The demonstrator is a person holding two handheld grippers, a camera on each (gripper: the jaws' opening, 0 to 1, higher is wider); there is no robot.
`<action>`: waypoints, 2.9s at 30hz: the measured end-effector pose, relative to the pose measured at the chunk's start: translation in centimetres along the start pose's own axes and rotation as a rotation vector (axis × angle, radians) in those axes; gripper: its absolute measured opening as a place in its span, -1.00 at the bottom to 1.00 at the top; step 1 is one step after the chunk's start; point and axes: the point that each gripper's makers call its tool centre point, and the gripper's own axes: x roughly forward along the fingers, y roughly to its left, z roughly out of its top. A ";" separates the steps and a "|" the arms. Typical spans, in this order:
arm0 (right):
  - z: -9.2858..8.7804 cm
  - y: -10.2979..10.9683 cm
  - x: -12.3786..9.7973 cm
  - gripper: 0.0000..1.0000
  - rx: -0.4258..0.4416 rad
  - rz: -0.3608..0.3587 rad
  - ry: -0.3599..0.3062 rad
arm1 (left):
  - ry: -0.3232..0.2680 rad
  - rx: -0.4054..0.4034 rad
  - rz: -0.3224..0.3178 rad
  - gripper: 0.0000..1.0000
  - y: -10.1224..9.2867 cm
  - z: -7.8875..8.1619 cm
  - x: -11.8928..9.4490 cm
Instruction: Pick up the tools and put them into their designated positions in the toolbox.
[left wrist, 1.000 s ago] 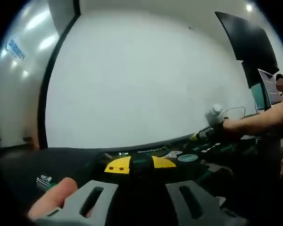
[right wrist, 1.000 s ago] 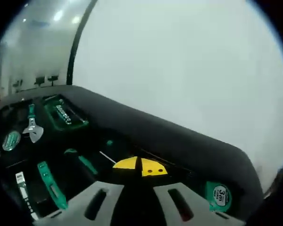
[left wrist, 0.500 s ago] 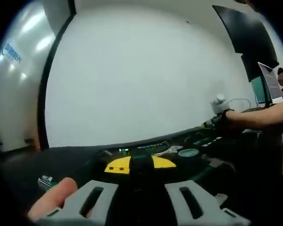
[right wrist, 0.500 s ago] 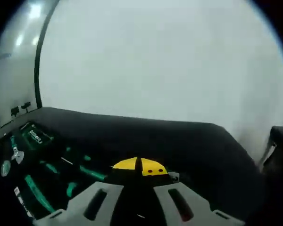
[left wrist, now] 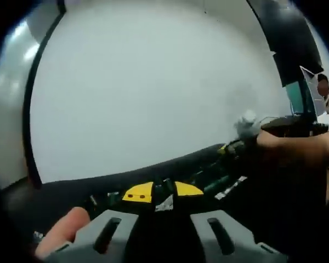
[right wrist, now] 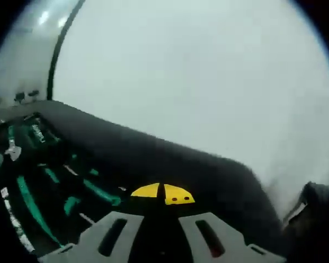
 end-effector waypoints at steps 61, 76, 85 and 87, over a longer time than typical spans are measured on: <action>1.7 -1.8 -1.2 -0.85 0.081 -0.124 -0.159 | -0.215 -0.024 0.358 -0.74 13.0 -4.0 -14.7; 2.1 -1.4 -0.9 -0.85 0.037 -0.092 -0.176 | -0.596 -0.728 0.484 -0.74 21.6 -8.7 -25.7; 1.9 -0.9 -1.2 -0.85 0.010 -0.077 -0.170 | -0.449 -0.563 0.477 -0.74 19.9 -9.5 -23.7; 1.9 -0.9 -1.2 -0.85 0.009 -0.076 -0.168 | -0.431 -0.556 0.473 -0.74 19.9 -9.7 -23.3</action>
